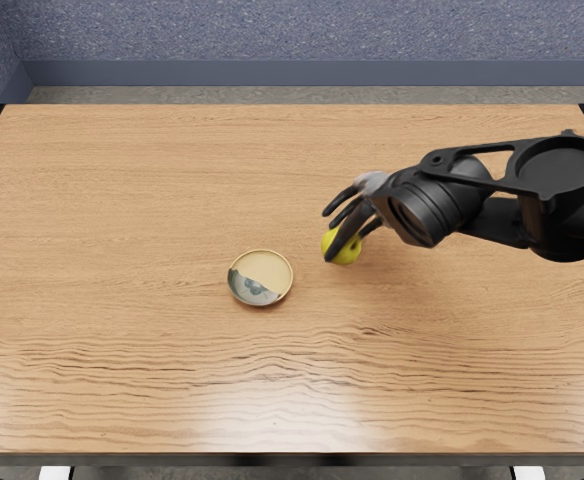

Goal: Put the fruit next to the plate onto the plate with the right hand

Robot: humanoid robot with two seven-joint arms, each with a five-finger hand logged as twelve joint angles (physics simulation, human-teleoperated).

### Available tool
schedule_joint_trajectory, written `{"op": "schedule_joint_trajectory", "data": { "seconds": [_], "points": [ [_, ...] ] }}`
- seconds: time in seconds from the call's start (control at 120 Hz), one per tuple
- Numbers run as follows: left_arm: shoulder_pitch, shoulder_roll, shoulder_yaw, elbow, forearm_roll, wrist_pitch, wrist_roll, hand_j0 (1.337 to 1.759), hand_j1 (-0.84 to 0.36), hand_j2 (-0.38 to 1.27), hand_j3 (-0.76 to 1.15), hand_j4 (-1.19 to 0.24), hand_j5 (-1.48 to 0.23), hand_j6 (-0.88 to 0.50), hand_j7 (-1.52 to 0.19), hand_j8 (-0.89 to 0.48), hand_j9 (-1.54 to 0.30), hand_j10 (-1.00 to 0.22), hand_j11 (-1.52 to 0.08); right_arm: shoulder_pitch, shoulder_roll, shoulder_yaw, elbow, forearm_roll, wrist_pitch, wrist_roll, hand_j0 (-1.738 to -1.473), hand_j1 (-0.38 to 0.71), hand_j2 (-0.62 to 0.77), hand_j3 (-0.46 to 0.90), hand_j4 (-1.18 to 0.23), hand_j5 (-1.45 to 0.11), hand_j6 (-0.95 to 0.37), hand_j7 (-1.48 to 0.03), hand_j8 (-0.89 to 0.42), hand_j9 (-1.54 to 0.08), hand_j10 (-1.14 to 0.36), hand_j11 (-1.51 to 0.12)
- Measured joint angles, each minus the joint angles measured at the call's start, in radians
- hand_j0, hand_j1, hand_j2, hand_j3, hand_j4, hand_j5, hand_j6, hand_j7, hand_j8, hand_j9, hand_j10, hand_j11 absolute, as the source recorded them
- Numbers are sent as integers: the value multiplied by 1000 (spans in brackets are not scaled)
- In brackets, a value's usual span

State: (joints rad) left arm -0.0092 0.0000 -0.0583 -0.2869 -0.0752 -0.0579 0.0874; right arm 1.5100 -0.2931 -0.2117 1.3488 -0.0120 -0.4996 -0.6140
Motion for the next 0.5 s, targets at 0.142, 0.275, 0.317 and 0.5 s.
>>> {"op": "schedule_joint_trajectory", "data": {
  "seconds": [0.142,0.275,0.317,0.5],
  "points": [
    [0,0,0,0,0,0,0,1658,349,0,0,0,0,0,0,0,0,0,0,-8,73,35,-42,-2,7,0,-1656,310,605,0,-860,-1167,-859,-1133,-385,-1156,-441,-1124],
    [0,0,0,0,0,0,0,1658,349,0,0,0,0,0,0,0,0,0,0,-9,122,61,-55,-2,7,0,-1656,311,598,0,-861,-1166,-867,-1134,-384,-1154,-449,-1123],
    [0,0,0,0,0,0,0,1658,349,0,0,0,0,0,0,0,0,0,0,-9,137,67,-55,-3,7,1,-1656,316,589,0,-861,-1165,-868,-1134,-383,-1154,-454,-1125],
    [0,0,0,0,0,0,0,1658,349,0,0,0,0,0,0,0,0,0,0,-8,173,83,-51,1,5,3,-1657,348,589,0,-857,-1173,-873,-1134,-400,-1155,-455,-1134]
  ]
}}
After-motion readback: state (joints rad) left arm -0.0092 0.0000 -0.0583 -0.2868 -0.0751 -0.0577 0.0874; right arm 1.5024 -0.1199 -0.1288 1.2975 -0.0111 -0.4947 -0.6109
